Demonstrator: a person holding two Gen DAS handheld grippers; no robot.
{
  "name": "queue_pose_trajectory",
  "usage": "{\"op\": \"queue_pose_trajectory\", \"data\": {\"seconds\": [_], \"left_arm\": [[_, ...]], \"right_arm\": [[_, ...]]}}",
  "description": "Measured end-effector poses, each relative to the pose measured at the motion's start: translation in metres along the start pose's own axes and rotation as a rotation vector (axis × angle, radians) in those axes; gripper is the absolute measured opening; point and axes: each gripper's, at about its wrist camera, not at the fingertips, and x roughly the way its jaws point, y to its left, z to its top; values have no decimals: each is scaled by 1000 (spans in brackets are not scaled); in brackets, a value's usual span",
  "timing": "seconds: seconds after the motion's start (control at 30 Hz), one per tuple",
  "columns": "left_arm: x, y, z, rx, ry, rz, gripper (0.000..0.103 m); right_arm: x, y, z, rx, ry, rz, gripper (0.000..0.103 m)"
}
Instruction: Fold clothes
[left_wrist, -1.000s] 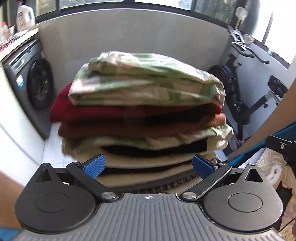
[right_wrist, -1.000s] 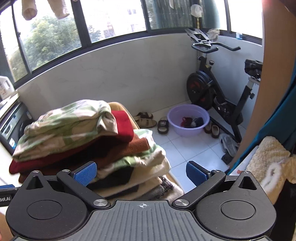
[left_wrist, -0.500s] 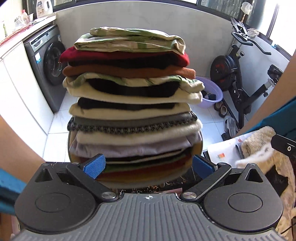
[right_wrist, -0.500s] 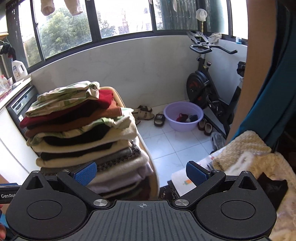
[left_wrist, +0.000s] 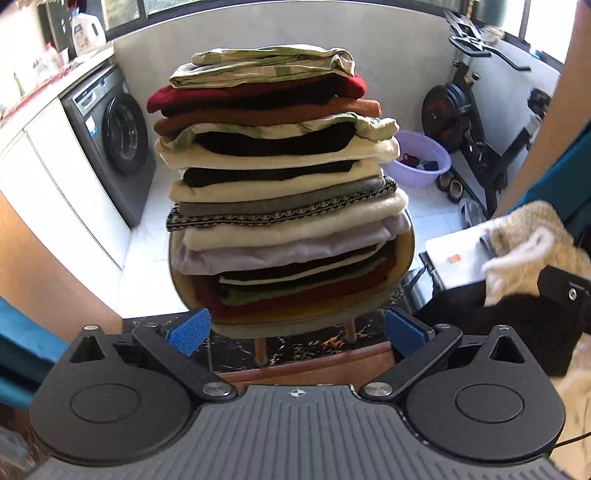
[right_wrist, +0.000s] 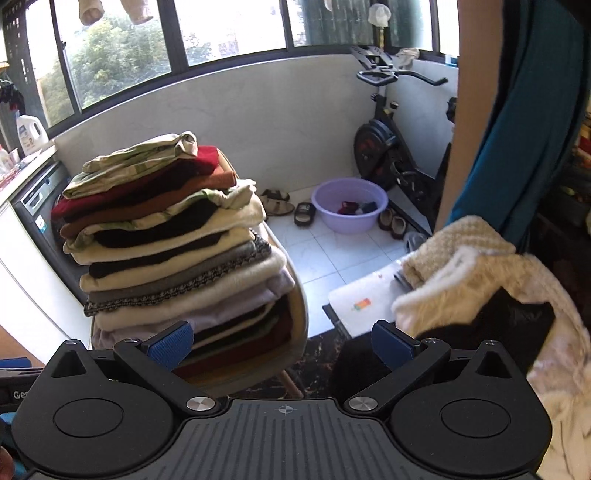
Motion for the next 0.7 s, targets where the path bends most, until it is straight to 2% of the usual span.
{"op": "queue_pose_trajectory", "data": {"seconds": [0.27,0.7], "left_arm": [[-22,36,-36,-17,28,-66,102],[-45,68,-65,-42,-16,-159,102]], "right_arm": [[-41,37,-44,14,9,-18,102],[-84,59,-90,53,15,-62,102]]}}
